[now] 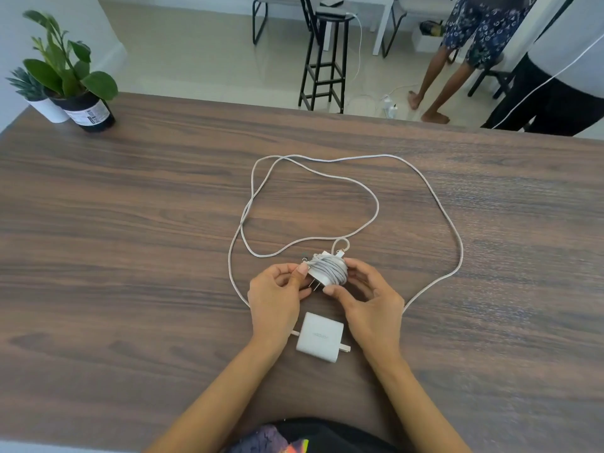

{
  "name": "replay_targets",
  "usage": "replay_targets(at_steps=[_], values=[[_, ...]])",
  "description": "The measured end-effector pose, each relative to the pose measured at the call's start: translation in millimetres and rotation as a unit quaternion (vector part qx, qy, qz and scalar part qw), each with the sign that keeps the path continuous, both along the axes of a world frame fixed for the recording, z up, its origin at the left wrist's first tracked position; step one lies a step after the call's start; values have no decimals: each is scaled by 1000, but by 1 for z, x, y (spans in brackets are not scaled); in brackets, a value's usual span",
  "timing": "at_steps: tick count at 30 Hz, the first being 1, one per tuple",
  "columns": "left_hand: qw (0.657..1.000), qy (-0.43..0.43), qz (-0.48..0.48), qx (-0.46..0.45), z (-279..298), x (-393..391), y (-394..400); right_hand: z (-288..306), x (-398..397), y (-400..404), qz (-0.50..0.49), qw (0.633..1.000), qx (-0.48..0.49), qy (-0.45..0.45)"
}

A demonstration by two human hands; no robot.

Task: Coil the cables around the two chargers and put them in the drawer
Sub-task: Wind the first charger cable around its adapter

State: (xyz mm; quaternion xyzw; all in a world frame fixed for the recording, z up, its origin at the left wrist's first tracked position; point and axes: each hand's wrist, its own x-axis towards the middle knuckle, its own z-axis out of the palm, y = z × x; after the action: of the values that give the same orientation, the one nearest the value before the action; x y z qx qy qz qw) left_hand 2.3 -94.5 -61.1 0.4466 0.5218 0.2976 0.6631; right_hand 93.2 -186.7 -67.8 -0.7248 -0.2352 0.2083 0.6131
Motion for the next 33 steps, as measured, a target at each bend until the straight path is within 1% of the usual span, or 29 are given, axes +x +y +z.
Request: replay_targets(at_steps=[4,9,12,19,23,27,30,33], values=[[1000,-2,-11,4,-2,-1,0,1,6,1,21,996,33,76],[1000,-3,-5,8,-2,1,-2,3,8,2,16,991,54,122],[999,14,-7,30,-4,1,-3,5,9,2,6,989,65,131],[999,33,-1,43,-7,1,-6,3,1,5,-51,992,58,97],[1000,6,11,3,-5,3,-20,2,3,11,-98,993,37,55],[998,-34,42,-28,-5,2,-21,2,5,13,-58,997,35,40],[999,-31,26,-16,-2,0,-15,2,12,9,-8,999,26,26],[1000,-13,-11,13,1,0,-8,1,18,4,63,998,8,-24]])
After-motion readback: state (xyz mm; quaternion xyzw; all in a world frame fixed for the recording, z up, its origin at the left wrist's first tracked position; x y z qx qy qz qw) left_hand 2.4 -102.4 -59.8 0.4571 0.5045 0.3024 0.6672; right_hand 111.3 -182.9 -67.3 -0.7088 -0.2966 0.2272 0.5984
